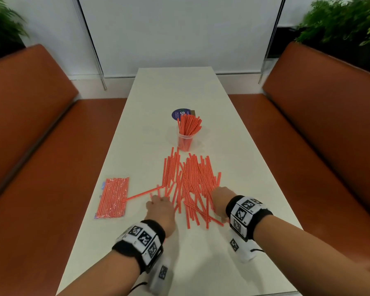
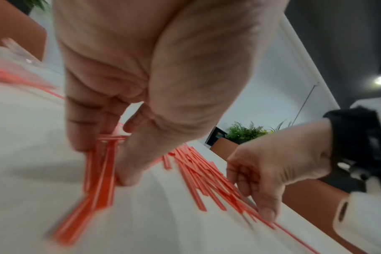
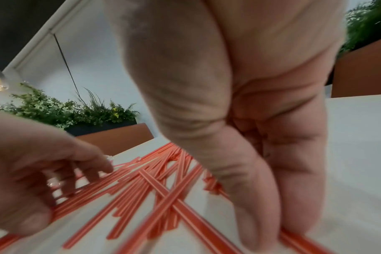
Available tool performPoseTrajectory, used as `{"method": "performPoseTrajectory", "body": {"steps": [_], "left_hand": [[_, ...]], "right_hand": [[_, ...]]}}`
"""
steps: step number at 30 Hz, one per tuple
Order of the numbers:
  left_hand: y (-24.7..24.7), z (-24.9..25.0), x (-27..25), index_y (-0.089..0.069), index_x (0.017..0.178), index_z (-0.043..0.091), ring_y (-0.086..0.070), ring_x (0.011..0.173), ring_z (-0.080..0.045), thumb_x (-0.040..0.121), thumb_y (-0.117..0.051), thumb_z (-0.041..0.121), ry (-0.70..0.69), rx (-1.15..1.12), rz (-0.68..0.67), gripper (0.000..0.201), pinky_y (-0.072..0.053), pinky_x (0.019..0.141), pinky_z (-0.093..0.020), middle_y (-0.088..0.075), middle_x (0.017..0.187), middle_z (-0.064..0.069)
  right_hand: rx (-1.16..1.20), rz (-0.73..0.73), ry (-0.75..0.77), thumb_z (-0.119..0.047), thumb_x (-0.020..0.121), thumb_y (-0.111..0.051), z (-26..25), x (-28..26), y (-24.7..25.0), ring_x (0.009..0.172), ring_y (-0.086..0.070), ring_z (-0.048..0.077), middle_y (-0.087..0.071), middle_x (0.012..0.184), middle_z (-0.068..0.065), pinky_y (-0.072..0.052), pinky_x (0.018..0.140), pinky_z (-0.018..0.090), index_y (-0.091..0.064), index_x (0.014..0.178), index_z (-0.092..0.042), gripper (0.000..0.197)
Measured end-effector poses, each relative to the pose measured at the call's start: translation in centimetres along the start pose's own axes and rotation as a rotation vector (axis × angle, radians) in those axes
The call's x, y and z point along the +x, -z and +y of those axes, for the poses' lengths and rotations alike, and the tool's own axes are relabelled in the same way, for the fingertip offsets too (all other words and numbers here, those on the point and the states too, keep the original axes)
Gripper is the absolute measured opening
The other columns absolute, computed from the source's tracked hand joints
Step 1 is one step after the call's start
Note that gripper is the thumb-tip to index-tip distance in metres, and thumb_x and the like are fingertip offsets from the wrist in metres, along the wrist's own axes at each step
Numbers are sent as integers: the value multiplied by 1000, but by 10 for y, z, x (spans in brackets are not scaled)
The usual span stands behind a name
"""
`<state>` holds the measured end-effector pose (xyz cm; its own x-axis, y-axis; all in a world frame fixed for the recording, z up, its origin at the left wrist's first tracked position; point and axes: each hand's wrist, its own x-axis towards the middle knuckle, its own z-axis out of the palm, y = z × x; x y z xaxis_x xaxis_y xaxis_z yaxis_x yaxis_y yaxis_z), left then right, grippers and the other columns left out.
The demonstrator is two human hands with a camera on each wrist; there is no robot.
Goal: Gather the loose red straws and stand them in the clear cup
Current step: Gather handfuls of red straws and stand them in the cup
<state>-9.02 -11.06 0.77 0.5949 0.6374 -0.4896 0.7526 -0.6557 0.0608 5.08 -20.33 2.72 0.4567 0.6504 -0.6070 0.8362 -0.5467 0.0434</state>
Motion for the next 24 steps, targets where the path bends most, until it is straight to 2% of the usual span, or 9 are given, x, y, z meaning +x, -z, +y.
{"method": "performPoseTrajectory", "body": {"steps": [2,4,6,9,11,13,19,21,24], "left_hand": [[2,10,10,-28,144,-1,-34,130,-35,84,-43,-10,-67,-51,26,62,-41,108,-37,-29,142,-23],[5,13,21,-38,135,1,-36,126,-32,82,-42,-13,-117,-124,69,55,-43,104,-34,-32,138,-20],[12,9,34,-40,134,5,-36,125,-30,81,-49,-11,-137,-191,139,56,-42,104,-33,-34,135,-16],[24,-2,54,-28,144,9,-30,131,-33,88,-59,18,-31,-196,187,65,-38,108,-40,-35,139,-17],[28,-9,70,-20,148,12,-31,135,-36,89,-53,47,109,-142,122,75,-34,109,-45,-34,145,-20],[28,-10,87,-15,150,16,-31,137,-39,89,-41,60,196,-160,56,80,-29,112,-49,-31,149,-21],[33,15,110,-26,150,23,-16,144,-40,94,-31,54,61,-274,82,65,-23,116,-54,-19,158,-11],[33,19,115,-39,145,18,-17,145,-36,95,-31,50,7,-269,98,59,-21,117,-52,-22,158,-8],[32,24,122,-49,135,10,-30,137,-34,96,-34,44,-32,-267,167,54,-30,114,-47,-36,149,-13]], "right_hand": [[3,10,18,-3,88,-59,-4,3,4,94,-65,22,-67,93,9,-53,81,25,-65,89,0,7],[56,52,5,-2,88,-57,-3,7,11,70,-58,17,-55,72,4,-50,62,21,-54,68,-5,20],[199,136,-19,-11,87,-63,4,5,19,87,-64,22,-64,95,11,-55,72,27,-62,94,-1,12],[238,67,-136,-44,70,-78,20,7,18,125,-47,29,-46,134,13,-46,102,38,-38,137,-2,88],[67,11,-201,-57,60,-79,24,12,12,128,-42,30,-37,139,14,-41,106,42,-23,144,-3,114],[-102,19,-173,-62,57,-78,21,23,8,131,-36,32,-30,145,17,-34,111,44,-13,147,1,127],[-135,51,-39,-43,64,-83,13,38,21,142,-18,35,-15,156,16,-20,118,45,-9,150,-4,120],[-103,51,-6,-35,70,-81,13,39,25,142,-17,34,-14,156,13,-22,117,42,-11,150,-4,111],[76,122,-1,-21,77,-75,16,44,31,134,-32,32,-31,146,13,-34,110,39,-28,141,-4,81]]}}
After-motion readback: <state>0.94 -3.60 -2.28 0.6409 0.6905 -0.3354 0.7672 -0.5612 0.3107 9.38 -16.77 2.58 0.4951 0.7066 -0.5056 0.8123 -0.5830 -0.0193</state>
